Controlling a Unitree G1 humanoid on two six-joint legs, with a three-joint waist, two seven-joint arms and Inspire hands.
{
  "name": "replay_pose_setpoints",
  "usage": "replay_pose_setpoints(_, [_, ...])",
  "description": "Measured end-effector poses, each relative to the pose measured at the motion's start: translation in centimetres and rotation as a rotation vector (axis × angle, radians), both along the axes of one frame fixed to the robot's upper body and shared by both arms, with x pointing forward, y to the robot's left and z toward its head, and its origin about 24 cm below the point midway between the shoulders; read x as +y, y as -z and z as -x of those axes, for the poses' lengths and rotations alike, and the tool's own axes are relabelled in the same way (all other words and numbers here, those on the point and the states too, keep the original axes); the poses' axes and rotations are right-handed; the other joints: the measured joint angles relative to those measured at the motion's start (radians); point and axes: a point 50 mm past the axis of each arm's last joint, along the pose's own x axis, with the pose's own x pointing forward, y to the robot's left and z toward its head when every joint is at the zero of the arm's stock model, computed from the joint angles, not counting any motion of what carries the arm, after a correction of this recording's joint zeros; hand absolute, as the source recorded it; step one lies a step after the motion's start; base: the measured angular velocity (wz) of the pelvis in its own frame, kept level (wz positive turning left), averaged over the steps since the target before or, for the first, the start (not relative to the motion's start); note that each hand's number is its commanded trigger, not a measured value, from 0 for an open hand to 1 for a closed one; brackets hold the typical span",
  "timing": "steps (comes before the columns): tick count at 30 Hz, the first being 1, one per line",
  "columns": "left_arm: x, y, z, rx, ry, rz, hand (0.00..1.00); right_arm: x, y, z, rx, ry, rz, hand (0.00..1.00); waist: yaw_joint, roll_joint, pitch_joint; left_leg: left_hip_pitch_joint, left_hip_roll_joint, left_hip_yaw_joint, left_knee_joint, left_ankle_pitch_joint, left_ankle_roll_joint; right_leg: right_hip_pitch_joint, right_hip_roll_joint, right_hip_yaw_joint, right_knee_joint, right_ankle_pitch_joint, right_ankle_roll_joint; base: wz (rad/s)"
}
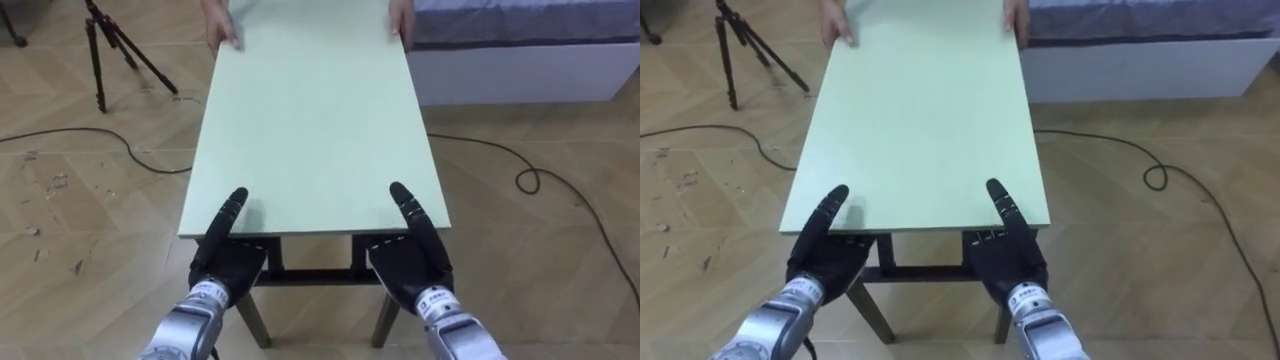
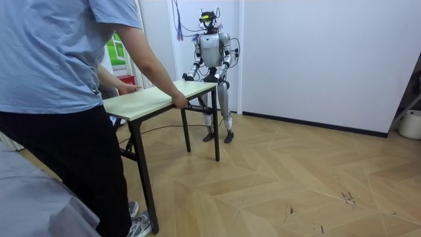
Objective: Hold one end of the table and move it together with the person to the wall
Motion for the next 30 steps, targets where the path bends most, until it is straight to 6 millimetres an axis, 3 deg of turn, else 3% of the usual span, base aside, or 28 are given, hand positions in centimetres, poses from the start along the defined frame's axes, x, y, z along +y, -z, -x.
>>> replay_pose_setpoints(22, [-0.3, 0.5, 0.5, 0.034, 0.007, -0.033, 1.0, 0.0, 0.3, 0.1, 0.029, -0.003, 0.036, 1.0, 0.002, -0.006, 0.0003, 0.006, 0.002, -0.001, -0.002, 0.0, 0.0, 0.007, 0.001, 0.0, -0.002, 0.0, 0.0, 0.0])
replay_pose_setpoints(30, [-0.5, -0.8, -0.3, -0.032, 0.002, -0.044, 1.0, 0.1, -1.3, -0.7, -0.023, 0.003, 0.034, 1.0, 0.004, -0.007, -0.0003, 0.008, 0.002, 0.001, -0.002, 0.0, 0.0, 0.007, 0.0, -0.001, -0.002, 0.0, 0.0, 0.0])
